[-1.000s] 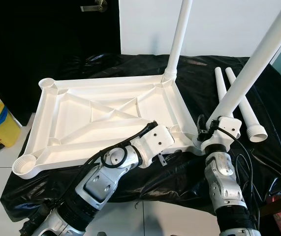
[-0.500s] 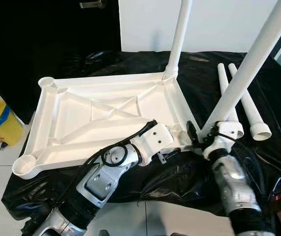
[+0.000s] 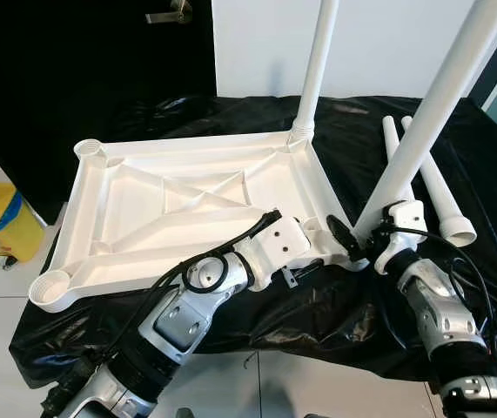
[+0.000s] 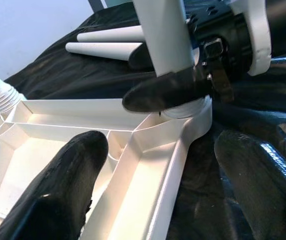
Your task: Building children table
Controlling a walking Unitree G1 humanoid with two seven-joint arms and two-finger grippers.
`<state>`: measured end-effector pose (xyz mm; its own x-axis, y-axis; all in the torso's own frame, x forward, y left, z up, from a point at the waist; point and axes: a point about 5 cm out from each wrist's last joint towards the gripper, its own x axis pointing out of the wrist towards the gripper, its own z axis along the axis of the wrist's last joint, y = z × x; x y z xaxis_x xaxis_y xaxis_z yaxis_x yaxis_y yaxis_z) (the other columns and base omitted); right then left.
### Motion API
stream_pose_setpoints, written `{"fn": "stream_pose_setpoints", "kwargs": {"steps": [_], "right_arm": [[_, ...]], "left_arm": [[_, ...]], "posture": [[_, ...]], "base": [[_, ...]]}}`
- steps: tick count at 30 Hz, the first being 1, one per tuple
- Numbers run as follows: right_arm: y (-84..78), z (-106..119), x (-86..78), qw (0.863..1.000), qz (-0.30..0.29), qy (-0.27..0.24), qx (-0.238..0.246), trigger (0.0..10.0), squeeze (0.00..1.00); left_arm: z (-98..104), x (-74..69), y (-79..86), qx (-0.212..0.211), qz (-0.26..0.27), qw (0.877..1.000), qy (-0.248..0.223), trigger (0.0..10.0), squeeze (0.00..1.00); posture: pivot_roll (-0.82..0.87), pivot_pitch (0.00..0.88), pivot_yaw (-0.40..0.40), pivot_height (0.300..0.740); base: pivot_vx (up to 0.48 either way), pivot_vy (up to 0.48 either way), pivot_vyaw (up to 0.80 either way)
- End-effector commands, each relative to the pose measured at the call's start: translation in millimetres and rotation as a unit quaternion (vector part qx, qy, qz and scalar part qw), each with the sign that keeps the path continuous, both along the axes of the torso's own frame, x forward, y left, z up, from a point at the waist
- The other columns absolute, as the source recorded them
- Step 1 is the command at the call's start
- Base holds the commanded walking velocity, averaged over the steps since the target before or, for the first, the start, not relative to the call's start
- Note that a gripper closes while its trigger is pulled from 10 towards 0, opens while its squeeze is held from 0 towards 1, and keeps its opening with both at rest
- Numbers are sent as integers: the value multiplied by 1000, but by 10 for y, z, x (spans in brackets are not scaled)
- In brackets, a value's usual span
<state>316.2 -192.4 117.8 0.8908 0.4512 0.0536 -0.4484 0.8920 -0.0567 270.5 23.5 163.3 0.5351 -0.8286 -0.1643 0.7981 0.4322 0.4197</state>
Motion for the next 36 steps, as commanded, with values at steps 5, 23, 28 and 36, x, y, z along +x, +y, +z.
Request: {"fn": "stream_pose_setpoints", "kwargs": {"steps": [5, 23, 28, 36], "right_arm": [[1, -85, 71, 999, 23, 24, -17, 0, 0], [63, -211, 144, 998, -26, 45, -22, 10000, 0], [75, -255, 141, 994, -89, 53, -23, 10000, 0], [161, -365, 71, 981, -177, 76, 9, 10000, 0]], "left_arm": [[-65, -24, 5, 4, -14, 1000, 8, 10000, 0], [-79, -21, 5, -3, 13, 1000, -17, 10000, 0], [-76, -12, 17, -17, 32, 999, -17, 10000, 0], [-70, 6, 42, -19, 50, 998, -23, 10000, 0]], "posture": [[9, 0, -27, 740], [26, 0, -44, 740], [16, 6, -40, 740], [27, 25, -42, 740]], "base": [[0, 0, 0], [0, 0, 0], [0, 0, 0], [0, 0, 0]]}}
